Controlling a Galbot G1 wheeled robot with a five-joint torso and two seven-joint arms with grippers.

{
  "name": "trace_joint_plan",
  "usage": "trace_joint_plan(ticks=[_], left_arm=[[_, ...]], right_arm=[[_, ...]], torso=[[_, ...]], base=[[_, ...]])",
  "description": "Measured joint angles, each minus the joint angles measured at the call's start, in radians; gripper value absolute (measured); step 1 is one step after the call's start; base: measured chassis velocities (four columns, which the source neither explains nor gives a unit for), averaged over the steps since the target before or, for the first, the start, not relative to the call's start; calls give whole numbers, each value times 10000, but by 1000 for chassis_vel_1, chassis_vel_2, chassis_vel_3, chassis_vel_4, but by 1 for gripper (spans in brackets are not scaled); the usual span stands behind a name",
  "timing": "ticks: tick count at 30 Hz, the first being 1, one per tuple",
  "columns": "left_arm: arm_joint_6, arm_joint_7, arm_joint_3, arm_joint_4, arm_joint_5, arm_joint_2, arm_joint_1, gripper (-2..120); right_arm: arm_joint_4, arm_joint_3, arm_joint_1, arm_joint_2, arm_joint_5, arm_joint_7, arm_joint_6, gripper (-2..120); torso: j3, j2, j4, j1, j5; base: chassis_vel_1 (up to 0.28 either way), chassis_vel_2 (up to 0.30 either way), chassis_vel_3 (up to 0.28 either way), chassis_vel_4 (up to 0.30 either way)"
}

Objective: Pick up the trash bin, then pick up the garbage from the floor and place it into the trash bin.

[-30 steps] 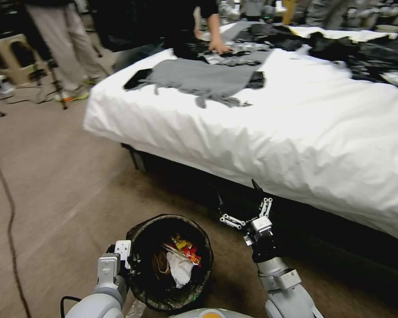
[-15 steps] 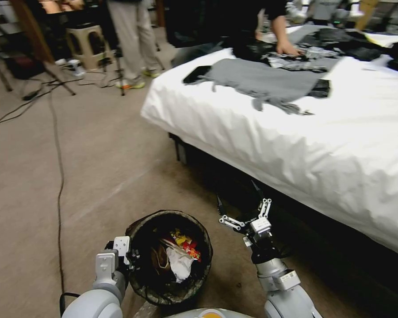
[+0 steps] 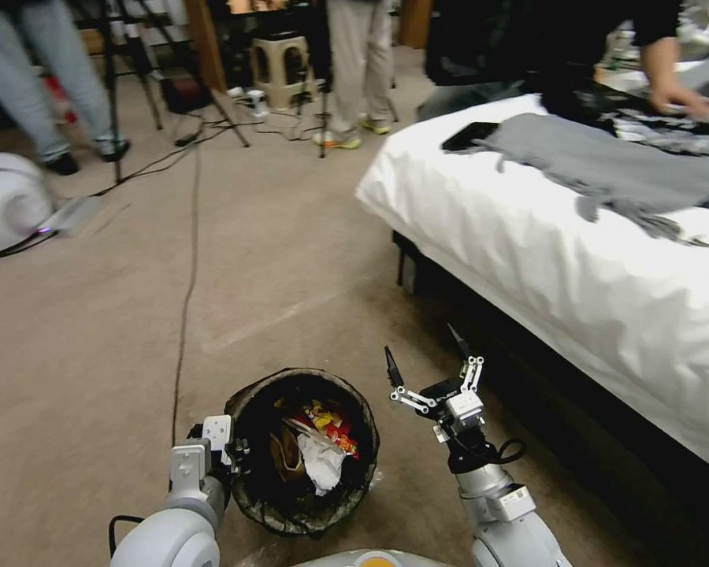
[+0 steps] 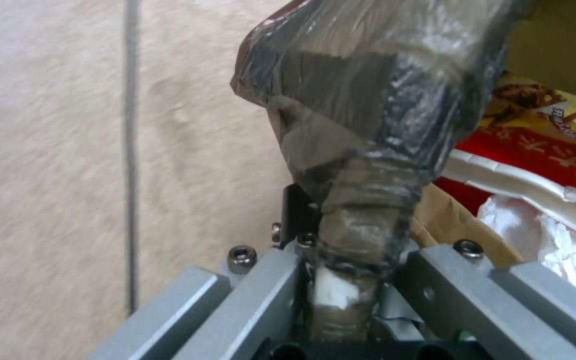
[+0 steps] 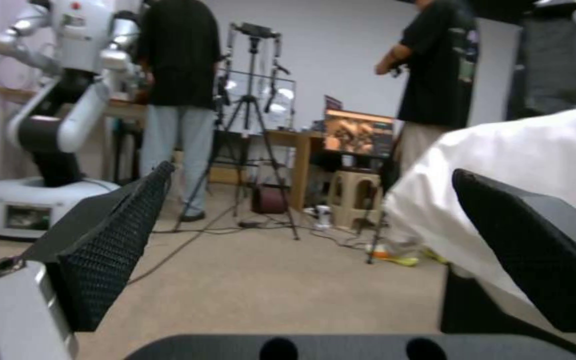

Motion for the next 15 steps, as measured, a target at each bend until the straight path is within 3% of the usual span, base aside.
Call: trace_joint_plan(ticks=[15], left_arm=[[-279,136,55,150,29,26,-80,0]], right_arm=[[5,-29,-17,-10,-28,0,-11,100]], torso=[[0,0,4,-1,1]], base=[[119,115,117,122]])
